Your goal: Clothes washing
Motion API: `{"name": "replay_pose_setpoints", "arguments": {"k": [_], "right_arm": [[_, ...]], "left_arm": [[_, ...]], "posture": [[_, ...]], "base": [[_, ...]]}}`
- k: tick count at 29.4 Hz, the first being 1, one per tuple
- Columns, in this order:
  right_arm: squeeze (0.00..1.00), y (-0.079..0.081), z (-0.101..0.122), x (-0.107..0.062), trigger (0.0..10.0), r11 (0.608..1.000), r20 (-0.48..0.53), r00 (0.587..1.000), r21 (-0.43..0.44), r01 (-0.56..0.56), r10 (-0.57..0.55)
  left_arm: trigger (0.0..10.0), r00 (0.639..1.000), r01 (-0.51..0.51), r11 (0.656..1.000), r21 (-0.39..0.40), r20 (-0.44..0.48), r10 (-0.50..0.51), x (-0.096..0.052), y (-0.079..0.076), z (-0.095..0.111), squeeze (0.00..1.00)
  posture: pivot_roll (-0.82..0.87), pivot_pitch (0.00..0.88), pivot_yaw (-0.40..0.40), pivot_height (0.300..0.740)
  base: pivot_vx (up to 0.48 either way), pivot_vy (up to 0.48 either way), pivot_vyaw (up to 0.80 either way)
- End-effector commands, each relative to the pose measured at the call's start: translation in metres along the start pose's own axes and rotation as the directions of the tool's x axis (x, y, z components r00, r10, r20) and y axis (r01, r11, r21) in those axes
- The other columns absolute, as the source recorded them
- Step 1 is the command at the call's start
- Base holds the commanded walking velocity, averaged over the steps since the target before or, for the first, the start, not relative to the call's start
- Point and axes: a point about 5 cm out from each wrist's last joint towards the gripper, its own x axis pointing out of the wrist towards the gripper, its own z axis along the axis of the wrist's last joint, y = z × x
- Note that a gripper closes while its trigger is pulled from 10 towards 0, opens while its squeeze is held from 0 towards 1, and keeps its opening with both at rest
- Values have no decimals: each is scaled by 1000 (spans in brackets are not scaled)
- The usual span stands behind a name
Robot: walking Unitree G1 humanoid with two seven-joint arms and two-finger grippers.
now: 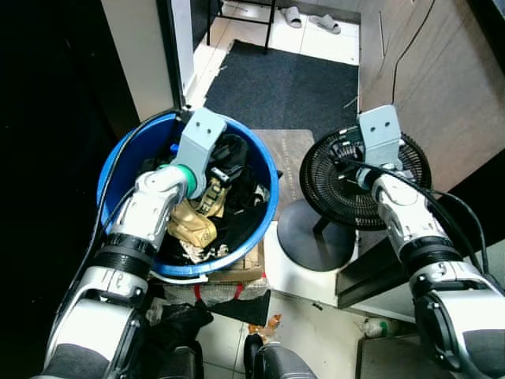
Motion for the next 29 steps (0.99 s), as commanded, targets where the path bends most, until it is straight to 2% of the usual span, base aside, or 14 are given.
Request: {"name": "replay_pose_setpoints", "arguments": {"k": [1,6,11,16,19,20,21,23,25,29], "right_arm": [[0,-2,-9,-5,10000,1000,-17,1000,12,14,-14],[0,-2,-9,-5,10000,1000,-17,1000,12,14,-14],[0,0,-6,-3,10000,1000,-12,1000,14,10,-9],[0,0,-5,-2,10000,1000,-10,1000,14,6,-6],[0,1,-4,-2,10000,1000,-9,1000,15,4,-3],[0,1,-3,-1,10000,1000,-8,1000,15,2,-2],[0,1,-3,-1,10000,1000,-7,1000,15,1,-1],[0,1,-3,-1,10000,1000,-7,1000,15,1,-1],[0,2,-3,-1,10000,1000,-7,1000,15,0,1],[0,2,-4,-1,10000,1000,-8,1000,16,-1,1]], "left_arm": [[0,1000,-7,1000,12,-24,8,1,-1,-6,0],[0,999,-16,1000,27,-38,17,-1,1,-11,0],[0,998,-8,999,48,-69,11,-6,2,-25,0],[0,997,-13,998,58,-78,18,-6,4,-29,0],[0,996,-49,995,83,-75,55,-6,11,-28,0],[10000,991,-105,990,97,-73,112,-7,21,-25,529],[10000,985,-149,984,94,-70,156,-9,32,-22,1000],[10000,985,-149,984,94,-70,156,-9,32,-22,1000],[10000,978,-184,978,93,-79,192,-13,42,-22,1000],[10000,978,-171,980,101,-105,181,-14,42,-28,1000]], "posture": [[1,192,-5,740],[5,190,-8,740],[9,184,-13,740],[10,181,-16,740],[9,179,-18,740],[10,178,-19,740],[11,179,-19,740],[11,179,-19,740],[15,183,-18,740],[16,186,-18,740]], "base": [[0,0,0],[0,0,0],[0,0,0],[0,0,0],[0,0,0],[0,0,0],[0,0,0],[0,0,0],[0,0,0],[0,0,0]]}}
